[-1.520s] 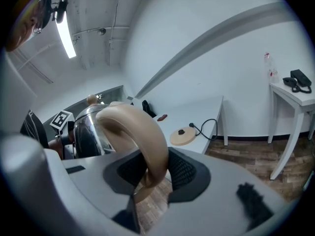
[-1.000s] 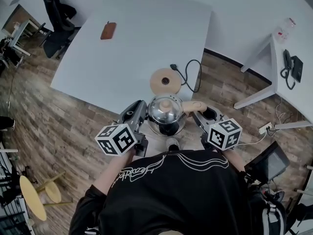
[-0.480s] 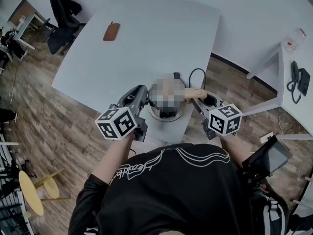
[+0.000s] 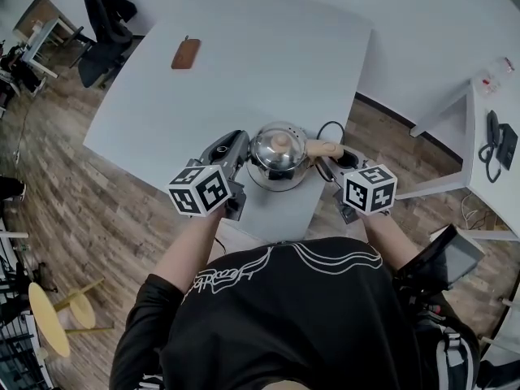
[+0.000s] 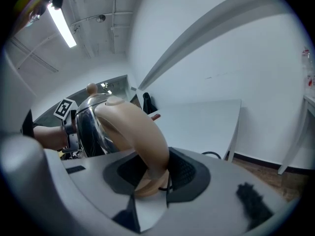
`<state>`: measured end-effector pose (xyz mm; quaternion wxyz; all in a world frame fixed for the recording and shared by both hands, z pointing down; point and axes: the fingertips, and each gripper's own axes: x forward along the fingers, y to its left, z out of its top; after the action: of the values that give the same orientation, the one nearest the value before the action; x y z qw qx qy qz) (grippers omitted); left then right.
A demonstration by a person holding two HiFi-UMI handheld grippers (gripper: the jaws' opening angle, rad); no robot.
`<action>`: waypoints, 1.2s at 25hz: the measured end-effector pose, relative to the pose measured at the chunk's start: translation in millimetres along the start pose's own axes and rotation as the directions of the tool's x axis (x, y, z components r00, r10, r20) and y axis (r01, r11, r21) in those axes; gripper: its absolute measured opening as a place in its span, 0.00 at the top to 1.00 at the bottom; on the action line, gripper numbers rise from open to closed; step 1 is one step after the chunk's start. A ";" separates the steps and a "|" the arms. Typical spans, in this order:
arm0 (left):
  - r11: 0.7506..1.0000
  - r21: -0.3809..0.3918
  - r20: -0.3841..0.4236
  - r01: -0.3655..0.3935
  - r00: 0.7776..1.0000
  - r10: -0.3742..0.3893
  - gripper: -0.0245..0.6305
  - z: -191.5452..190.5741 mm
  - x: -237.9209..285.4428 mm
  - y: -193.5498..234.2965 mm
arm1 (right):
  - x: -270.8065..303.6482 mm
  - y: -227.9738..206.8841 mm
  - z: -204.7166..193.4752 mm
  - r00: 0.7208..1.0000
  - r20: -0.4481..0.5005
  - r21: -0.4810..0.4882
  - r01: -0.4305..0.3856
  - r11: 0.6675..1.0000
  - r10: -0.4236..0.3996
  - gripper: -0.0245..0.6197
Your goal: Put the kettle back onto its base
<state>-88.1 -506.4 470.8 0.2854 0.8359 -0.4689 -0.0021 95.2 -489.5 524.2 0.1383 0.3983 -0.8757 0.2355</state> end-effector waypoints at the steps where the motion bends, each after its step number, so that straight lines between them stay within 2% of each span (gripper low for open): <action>1: 1.000 -0.002 0.000 0.002 1.000 -0.002 0.88 -1.3 2.7 2.7 | 2.9 -2.1 -1.0 1.000 -0.006 -0.002 0.002 1.000 -0.002 0.76; 18: 0.999 -0.049 -0.004 0.023 1.000 -0.023 0.88 -19.1 21.1 25.1 | 22.9 -17.2 -14.5 0.999 -0.039 0.013 0.036 0.999 -0.035 0.76; 30: 0.994 -0.103 0.031 0.025 0.999 -0.022 0.87 -29.5 22.4 33.0 | 27.6 -22.6 -16.9 0.999 -0.006 0.017 0.044 0.999 -0.044 0.76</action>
<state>-93.5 -523.1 517.2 0.3213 0.8254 -0.4623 -0.0423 95.5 -511.0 557.3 0.1424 0.4181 -0.8642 0.2411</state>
